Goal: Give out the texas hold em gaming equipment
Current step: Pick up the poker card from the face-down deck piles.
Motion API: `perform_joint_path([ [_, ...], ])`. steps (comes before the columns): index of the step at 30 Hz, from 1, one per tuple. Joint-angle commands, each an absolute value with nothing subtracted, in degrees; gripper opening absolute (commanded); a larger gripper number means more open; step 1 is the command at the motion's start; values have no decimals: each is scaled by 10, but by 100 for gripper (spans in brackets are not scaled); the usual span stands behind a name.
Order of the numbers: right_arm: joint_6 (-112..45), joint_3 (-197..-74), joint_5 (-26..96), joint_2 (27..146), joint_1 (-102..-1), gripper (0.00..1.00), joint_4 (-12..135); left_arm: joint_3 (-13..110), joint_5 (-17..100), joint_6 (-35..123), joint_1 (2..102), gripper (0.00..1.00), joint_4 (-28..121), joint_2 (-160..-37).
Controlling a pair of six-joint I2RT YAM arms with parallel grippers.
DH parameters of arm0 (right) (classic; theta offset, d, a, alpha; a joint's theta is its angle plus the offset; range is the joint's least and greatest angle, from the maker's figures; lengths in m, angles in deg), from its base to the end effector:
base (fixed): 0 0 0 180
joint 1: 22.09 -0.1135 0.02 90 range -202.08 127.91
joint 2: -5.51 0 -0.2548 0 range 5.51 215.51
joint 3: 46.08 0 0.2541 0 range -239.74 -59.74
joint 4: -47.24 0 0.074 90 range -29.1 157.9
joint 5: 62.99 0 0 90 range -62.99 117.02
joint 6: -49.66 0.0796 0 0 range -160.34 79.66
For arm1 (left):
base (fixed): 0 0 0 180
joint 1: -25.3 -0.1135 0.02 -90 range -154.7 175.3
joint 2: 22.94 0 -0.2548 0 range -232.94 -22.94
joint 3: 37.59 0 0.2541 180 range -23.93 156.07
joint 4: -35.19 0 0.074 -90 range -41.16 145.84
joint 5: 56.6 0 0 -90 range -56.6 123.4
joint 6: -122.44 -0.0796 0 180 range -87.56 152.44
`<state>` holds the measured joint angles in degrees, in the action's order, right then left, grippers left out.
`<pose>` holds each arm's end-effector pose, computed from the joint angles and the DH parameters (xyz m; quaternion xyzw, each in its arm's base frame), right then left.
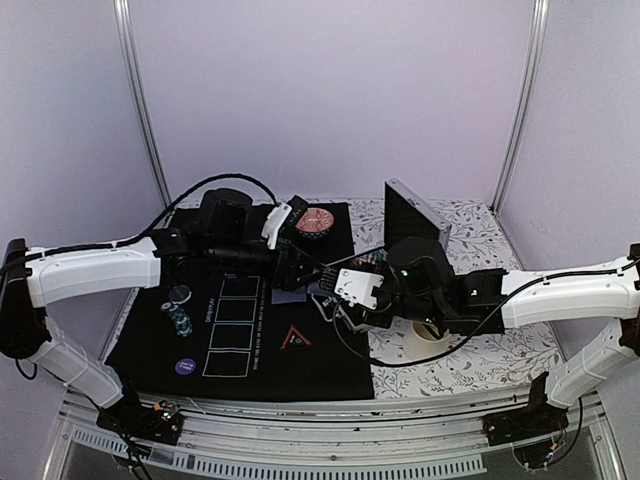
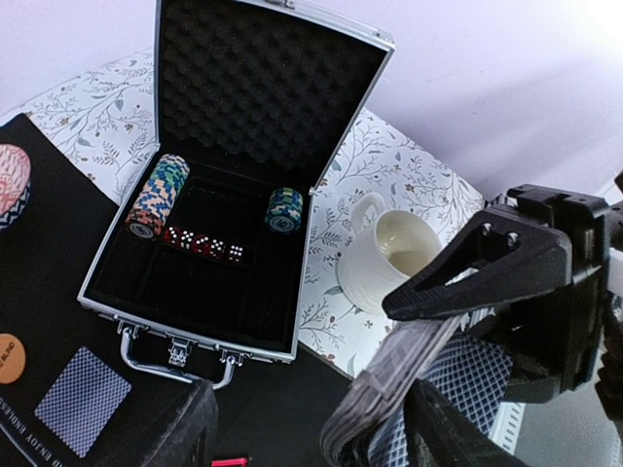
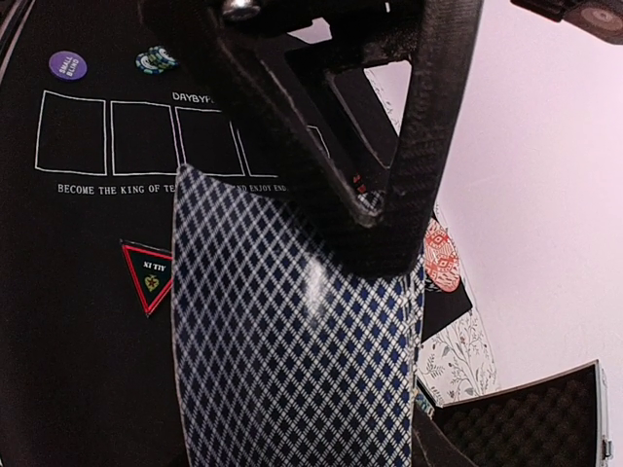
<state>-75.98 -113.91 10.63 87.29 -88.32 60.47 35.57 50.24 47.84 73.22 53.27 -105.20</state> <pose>0.1672 0.3240 0.2357 -0.6091 0.5900 0.0188 0.5296 0.2310 -0.2902 0.2572 0.3097 0.7891 -0.3770 0.3732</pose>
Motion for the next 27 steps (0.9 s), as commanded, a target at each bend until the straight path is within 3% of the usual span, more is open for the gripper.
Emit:
perform_joint_path([
  [1, -763, -1152, 115, 867, -889, 43, 580, 347, 484, 469, 720, 73, 547, -1041],
  [8, -763, -1151, 117, 868, -889, 43, 576, 329, 531, 483, 719, 92, 513, -1037],
  [13, -763, -1154, 120, 872, -889, 43, 574, 341, 564, 494, 724, 94, 508, -1077],
  [16, -763, -1153, 119, 872, -889, 43, 576, 340, 571, 495, 724, 92, 492, -1082],
  [23, -762, -1145, 115, 863, -889, 43, 576, 324, 527, 486, 719, 76, 513, -1062],
  [27, -763, -1144, 115, 864, -889, 43, 576, 308, 501, 489, 710, 72, 519, -1038],
])
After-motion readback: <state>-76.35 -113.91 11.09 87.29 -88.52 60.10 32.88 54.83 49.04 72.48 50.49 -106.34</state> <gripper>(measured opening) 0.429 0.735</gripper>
